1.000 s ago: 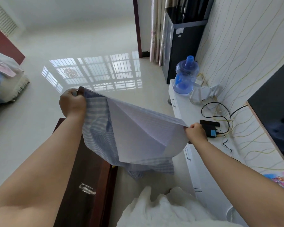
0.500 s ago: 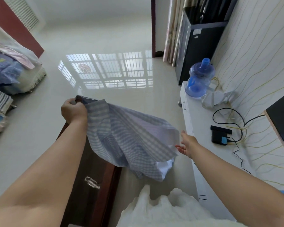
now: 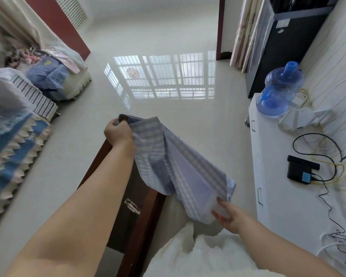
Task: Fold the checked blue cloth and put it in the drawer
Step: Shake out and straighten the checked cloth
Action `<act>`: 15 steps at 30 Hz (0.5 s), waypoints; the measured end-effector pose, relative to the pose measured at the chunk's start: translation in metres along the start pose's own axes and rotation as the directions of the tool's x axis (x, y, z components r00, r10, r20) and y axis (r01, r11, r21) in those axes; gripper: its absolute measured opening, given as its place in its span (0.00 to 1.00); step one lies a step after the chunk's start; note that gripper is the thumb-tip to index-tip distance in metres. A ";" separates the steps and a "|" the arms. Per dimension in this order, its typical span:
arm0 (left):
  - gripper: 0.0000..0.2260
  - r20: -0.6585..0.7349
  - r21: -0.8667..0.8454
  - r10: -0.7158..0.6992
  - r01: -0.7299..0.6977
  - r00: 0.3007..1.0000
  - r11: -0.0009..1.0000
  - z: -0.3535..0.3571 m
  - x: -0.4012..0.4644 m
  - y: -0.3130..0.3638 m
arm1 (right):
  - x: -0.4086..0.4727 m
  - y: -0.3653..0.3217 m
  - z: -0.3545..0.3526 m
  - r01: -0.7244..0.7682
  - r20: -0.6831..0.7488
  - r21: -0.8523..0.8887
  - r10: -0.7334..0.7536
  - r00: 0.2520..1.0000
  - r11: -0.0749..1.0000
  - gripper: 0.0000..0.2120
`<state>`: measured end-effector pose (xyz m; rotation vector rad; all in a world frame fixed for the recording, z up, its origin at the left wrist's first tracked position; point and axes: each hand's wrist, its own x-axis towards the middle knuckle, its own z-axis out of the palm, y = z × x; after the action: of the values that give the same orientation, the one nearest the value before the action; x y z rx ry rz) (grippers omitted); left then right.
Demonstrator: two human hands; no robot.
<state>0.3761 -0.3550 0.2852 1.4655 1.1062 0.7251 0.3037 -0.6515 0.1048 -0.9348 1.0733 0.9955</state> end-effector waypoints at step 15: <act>0.14 -0.209 -0.213 -0.297 0.253 0.932 0.944 -0.007 0.022 -0.005 | -0.018 -0.051 0.002 0.416 -0.090 -0.732 -0.682 0.726 0.539 0.10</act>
<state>0.3770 -0.3328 0.2789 1.0576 1.3602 0.7930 0.3500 -0.6667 0.1290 -2.0081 0.5821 0.6410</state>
